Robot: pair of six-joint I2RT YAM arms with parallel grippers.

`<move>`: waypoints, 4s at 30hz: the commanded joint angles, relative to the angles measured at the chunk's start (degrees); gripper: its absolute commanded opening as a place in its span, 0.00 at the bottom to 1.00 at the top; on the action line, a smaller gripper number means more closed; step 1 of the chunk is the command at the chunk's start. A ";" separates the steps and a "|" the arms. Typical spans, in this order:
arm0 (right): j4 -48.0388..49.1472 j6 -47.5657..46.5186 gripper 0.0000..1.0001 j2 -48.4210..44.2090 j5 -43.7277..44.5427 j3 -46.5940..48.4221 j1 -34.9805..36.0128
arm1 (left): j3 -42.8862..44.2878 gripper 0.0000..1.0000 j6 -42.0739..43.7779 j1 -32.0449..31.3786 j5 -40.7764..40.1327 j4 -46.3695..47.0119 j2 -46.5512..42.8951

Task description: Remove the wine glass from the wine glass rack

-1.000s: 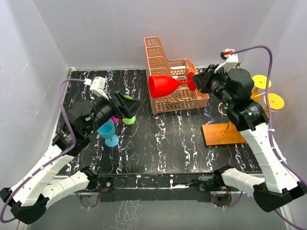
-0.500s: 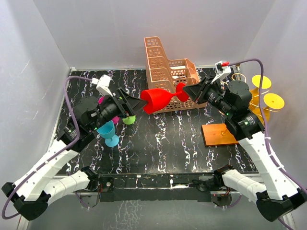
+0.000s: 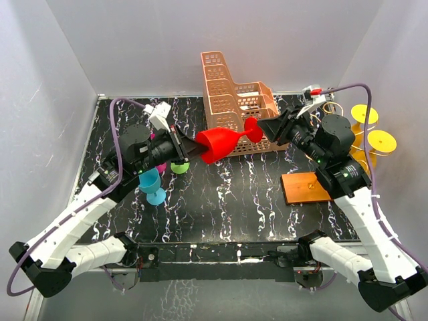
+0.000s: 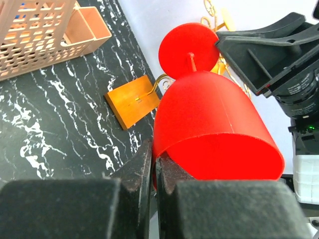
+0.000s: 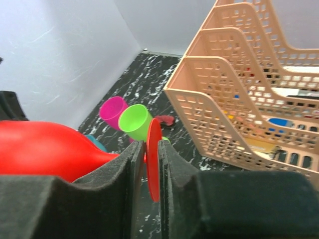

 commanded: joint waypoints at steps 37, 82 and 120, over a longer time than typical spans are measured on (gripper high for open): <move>3.50 -16.95 0.80 -4.81 8.49 1.44 -0.01 | 9.57 0.00 15.59 0.52 -23.95 -51.94 17.30; -25.43 -21.68 0.82 14.93 46.27 30.00 0.06 | 4.08 0.90 38.82 2.04 -27.98 2.20 2.40; -34.30 -49.38 0.67 17.47 68.18 28.34 -6.99 | -7.66 0.95 37.02 -0.30 -19.92 8.35 -3.98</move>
